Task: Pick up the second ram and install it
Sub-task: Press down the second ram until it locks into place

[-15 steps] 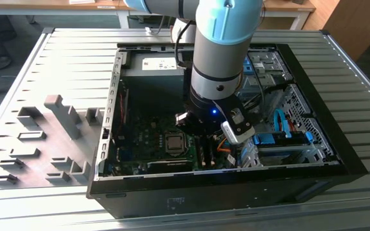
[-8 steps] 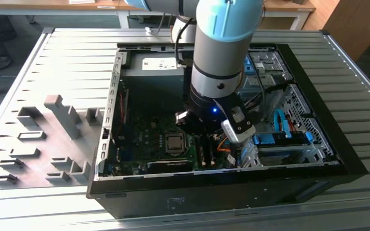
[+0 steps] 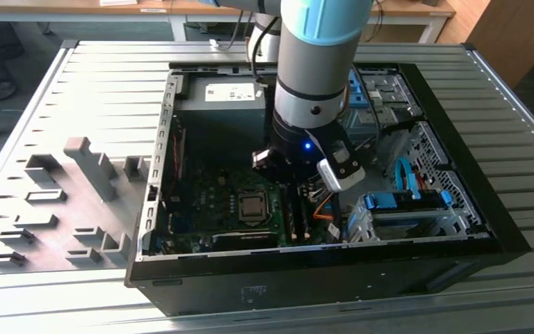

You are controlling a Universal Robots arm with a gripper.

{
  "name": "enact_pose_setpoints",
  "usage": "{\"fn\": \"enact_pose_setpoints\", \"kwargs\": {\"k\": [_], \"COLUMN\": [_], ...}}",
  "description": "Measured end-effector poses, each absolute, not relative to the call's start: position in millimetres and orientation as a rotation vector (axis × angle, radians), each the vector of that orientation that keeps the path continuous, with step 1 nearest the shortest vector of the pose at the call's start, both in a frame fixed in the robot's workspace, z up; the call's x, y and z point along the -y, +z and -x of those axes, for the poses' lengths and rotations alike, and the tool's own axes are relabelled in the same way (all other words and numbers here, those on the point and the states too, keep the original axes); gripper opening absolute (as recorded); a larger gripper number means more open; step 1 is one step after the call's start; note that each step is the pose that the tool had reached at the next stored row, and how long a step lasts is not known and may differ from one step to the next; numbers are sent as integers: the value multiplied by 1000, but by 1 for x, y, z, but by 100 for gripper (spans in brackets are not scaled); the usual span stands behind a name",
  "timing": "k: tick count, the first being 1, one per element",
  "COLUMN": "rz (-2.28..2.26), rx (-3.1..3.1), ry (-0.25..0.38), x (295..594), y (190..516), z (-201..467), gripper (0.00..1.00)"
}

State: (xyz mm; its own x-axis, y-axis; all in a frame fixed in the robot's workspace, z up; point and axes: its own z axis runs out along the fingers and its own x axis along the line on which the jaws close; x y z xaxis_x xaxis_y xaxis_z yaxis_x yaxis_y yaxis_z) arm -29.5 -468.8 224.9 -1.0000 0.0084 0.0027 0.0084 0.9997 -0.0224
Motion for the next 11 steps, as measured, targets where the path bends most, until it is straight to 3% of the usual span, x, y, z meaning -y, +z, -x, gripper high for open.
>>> {"fn": "enact_pose_setpoints", "kwargs": {"k": [11], "rz": [13], "rx": [3139], "ry": [35], "x": [468], "y": [249], "z": [30], "gripper": [11]}}
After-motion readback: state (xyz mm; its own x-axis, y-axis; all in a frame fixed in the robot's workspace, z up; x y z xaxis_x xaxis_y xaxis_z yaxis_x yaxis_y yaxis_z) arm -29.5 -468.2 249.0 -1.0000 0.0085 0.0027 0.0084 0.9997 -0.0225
